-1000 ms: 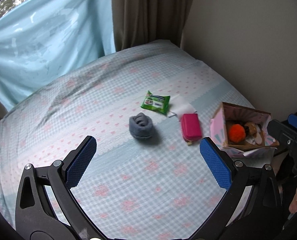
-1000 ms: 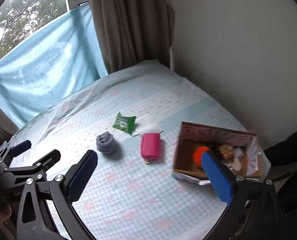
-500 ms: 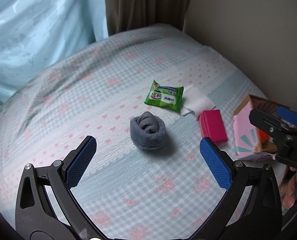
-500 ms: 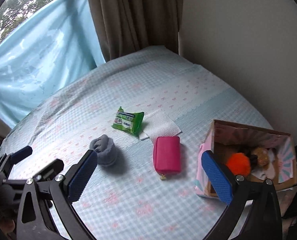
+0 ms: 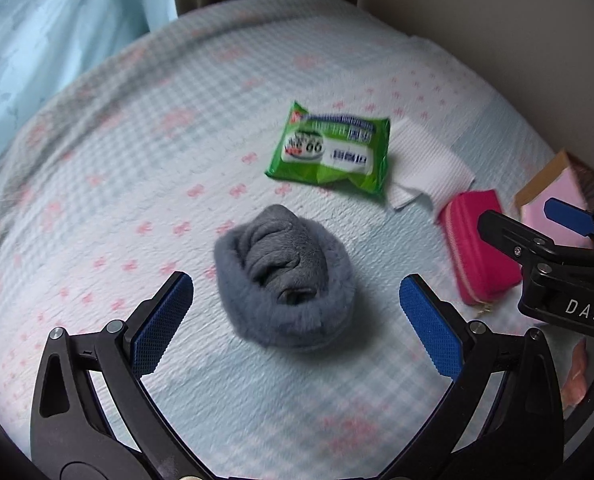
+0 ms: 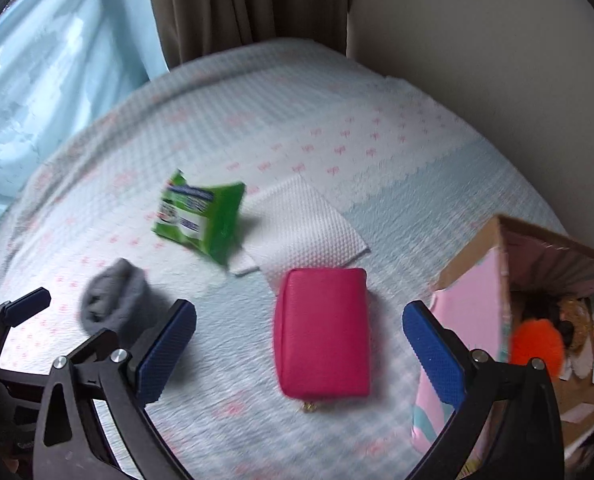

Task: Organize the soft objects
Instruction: 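Grasp the grey rolled sock with the left tool while the right tool grasps the pink pouch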

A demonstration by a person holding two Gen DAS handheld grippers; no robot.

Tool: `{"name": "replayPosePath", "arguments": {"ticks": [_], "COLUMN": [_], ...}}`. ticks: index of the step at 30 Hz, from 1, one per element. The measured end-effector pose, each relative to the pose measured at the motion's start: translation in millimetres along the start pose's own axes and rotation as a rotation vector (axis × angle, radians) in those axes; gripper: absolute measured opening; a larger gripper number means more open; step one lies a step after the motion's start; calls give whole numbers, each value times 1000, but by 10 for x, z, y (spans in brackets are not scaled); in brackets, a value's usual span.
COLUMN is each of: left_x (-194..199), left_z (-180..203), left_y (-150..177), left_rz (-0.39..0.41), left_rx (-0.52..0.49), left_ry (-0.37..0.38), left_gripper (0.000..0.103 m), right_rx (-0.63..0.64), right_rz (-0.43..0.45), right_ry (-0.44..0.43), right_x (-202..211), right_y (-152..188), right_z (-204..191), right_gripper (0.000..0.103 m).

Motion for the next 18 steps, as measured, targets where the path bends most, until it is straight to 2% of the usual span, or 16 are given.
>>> {"name": "replayPosePath", "arguments": {"ticks": [6, 10, 14, 18], "left_x": [-403, -532, -638, -679], "left_z": [4, -16, -98, -165], "left_y": [-66, -135, -187, -222], "left_rz": [-40, -47, -75, -83], "left_rx": [6, 8, 22, 35], "left_ry": [2, -19, -61, -48], "left_gripper": [101, 98, 78, 72], "right_rx": [-6, -12, -11, -31], "right_rz": [-53, -98, -141, -160], "right_ry": [19, 17, 2, 4], "right_x": [-404, -593, -713, -767], "right_y": [-18, 4, 41, 57], "right_z": [58, 92, 89, 119], "right_gripper": [103, 96, 82, 74]}}
Point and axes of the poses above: each gripper's, at about its wrist camera, not at the fingertips, and x roughly against the way its jaws point, z to its right, y to its underside, the point moved 3 cm from there along -x, roughly the way its jaws point, and after that the axes turned 11 degrees about -z, right-handed, at the moved point
